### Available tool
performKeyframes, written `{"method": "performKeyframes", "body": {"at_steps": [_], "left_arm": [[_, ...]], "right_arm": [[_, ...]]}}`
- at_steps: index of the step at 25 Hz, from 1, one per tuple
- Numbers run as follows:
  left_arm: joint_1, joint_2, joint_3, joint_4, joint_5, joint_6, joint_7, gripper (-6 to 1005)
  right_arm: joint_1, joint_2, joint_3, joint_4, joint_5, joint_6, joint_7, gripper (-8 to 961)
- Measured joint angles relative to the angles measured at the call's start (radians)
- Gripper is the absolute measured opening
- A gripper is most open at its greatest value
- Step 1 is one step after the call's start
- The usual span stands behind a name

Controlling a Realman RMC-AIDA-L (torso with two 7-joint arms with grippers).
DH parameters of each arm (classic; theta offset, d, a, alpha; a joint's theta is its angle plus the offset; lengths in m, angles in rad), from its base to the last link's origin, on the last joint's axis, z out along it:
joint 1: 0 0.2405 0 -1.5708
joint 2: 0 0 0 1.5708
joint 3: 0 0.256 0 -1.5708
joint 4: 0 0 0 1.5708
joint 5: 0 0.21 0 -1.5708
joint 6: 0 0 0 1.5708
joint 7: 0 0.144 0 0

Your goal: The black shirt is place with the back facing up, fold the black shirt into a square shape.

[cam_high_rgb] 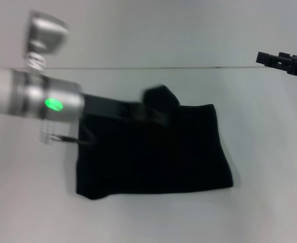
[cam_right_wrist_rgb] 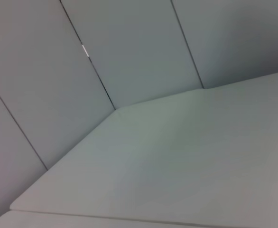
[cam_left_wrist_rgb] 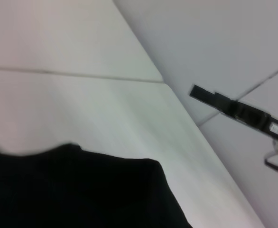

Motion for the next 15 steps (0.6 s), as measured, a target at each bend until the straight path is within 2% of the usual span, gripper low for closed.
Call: {"method": "performKeyframes", "body": {"at_steps": [2, 3, 6, 8, 15], "left_arm": [[-0.002, -0.045, 0.015, -0.051, -0.021, -0.055, 0.032, 117], [-0.001, -0.053, 0.020, -0.089, -0.040, -0.081, 0.051, 119], [0.000, -0.052, 0.034, -0.329, -0.144, -0.219, 0.177, 127], [0.016, -0.058, 0.032, -0.408, -0.174, -0.263, 0.247, 132], [0.059, -0.063, 0.029, -0.489, -0.271, -0.244, 0.362, 150]], "right_arm": [[-0.004, -0.003, 0.000, 0.000, 0.000, 0.000, 0.000, 919], [-0.006, -0.005, 0.000, 0.000, 0.000, 0.000, 0.000, 918], [-0.008, -0.008, -0.001, 0.000, 0.000, -0.006, 0.000, 918], [-0.008, -0.012, -0.008, 0.000, -0.002, -0.008, 0.003, 917], [-0.008, -0.028, -0.063, 0.023, -0.007, -0.034, 0.049, 916]]}}
